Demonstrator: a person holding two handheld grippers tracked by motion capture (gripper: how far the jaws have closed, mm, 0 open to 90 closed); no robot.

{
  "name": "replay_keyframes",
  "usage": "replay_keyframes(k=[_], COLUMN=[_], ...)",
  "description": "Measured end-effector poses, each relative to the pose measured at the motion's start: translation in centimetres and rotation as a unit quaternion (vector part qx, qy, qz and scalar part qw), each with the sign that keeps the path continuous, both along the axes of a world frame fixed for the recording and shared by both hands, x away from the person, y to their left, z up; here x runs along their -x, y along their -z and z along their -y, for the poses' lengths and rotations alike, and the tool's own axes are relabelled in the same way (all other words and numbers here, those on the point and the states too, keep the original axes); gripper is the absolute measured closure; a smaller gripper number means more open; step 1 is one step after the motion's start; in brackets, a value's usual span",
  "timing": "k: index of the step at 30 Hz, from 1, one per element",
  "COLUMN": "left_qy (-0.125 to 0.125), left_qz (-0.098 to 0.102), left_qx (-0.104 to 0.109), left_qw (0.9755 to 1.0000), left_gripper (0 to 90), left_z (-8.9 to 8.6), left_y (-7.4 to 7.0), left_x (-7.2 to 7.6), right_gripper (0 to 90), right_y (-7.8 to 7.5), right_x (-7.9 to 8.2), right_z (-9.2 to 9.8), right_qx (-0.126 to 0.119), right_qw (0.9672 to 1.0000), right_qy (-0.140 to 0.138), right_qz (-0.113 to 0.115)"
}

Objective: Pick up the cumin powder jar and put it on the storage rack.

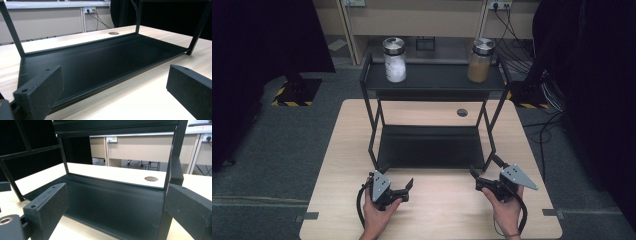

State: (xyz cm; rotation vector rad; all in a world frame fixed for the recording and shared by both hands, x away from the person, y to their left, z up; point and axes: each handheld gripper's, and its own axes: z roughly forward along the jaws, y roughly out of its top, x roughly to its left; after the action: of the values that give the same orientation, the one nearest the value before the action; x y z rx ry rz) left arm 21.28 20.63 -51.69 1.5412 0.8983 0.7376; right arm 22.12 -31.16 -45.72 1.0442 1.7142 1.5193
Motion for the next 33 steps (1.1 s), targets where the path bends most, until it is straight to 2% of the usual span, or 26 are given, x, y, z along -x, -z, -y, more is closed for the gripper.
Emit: replay_keyframes(k=[7,19,29,33], left_qy=[0.0,0.001,0.001,0.001], left_qz=[0.0,0.0,0.0,0.0], left_qx=[0.0,0.0,-0.002,-0.002], left_qw=[1.0,1.0,1.0,1.0], left_gripper=[0.3,0.3,0.3,0.2], left_z=[0.0,0.0,0.0,0.0], left_y=[0.0,0.0,0.0,0.0], left_x=[0.0,0.0,0.0,0.0], right_gripper=[5.3,5.3,5.2,5.3], right_y=[1.5,3.0,3.3,3.3], right_x=[0.4,0.5,0.7,0.7], right_z=[-0.2,-0.7,-0.6,-0.7], right_qx=[0.001,0.004,-0.005,0.0], right_qw=[0.9997,0.9983,0.9977,0.9977], right_qy=[-0.003,-0.011,-0.011,-0.01], right_qz=[-0.025,-0.057,-0.067,-0.067])
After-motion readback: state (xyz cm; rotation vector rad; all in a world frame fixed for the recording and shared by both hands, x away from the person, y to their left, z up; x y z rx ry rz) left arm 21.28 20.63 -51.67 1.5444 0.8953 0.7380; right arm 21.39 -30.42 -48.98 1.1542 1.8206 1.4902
